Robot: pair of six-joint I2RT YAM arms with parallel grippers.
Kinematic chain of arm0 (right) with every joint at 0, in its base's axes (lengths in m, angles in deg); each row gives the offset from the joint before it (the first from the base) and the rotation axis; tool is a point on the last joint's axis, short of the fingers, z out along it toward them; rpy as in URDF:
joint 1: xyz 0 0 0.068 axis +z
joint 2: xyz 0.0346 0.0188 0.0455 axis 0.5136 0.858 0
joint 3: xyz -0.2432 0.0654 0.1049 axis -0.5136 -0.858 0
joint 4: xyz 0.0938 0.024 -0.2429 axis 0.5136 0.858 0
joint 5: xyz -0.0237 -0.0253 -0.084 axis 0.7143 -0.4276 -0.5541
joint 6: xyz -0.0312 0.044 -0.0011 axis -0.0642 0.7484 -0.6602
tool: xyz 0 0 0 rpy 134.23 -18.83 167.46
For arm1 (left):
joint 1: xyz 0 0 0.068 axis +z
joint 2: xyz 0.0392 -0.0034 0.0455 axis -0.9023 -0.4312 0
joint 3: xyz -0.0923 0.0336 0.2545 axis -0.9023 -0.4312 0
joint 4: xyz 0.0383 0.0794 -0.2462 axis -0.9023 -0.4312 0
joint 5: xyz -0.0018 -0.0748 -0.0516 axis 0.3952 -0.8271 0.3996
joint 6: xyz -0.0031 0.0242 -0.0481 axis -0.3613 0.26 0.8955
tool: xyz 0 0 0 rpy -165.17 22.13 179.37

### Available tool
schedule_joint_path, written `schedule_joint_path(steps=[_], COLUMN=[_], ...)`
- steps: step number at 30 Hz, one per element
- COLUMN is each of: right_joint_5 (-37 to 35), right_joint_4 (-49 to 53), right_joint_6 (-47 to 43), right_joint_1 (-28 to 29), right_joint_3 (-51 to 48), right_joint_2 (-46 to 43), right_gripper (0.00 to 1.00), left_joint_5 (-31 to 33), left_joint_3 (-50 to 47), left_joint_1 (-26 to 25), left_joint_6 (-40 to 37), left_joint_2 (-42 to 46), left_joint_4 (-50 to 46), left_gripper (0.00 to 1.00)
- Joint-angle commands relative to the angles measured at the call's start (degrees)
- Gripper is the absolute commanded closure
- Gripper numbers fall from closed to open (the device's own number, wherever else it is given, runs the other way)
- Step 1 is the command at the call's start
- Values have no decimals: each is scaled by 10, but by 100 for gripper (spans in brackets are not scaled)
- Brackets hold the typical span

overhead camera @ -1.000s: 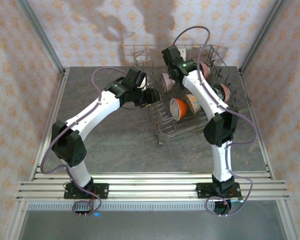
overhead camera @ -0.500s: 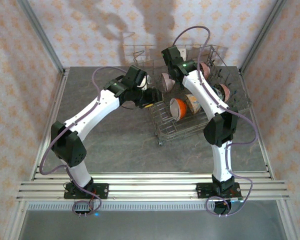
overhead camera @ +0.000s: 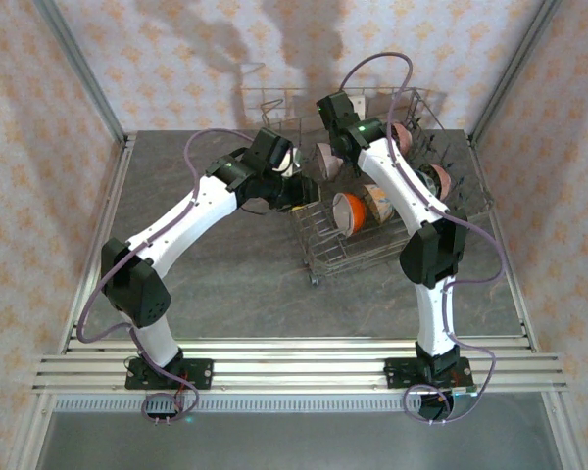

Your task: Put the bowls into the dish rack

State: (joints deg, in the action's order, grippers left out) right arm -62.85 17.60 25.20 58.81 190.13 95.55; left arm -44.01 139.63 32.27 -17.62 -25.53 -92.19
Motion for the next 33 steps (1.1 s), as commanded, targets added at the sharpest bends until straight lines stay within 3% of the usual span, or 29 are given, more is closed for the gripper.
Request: schedule_joint_path(steps=[1,6,10,21,33], right_joint_5=[-18,-26,-23,-33,-35], right_joint_4=[7,8,11,15,7], right_joint_6=[14,11,14,14,35], right_joint_1=[-5,-5,-5,-13,-52], right_joint_3=[-4,-1,4,-12,-74], right_joint_2=[-33,-41,-49,-82,-135], right_gripper=[25,24,24,24,24], left_joint_5=[7,57,75,103,135], left_joint_3=[9,15,21,0,0], left_joint_1=[-2,5,39,119,248], left_joint_6=[-9,-30,-34,-77,-167], left_joint_2=[-2,8,21,66,99], left_joint_4=[25,1,-18,-57,-133], left_gripper=[76,91,99,100,100])
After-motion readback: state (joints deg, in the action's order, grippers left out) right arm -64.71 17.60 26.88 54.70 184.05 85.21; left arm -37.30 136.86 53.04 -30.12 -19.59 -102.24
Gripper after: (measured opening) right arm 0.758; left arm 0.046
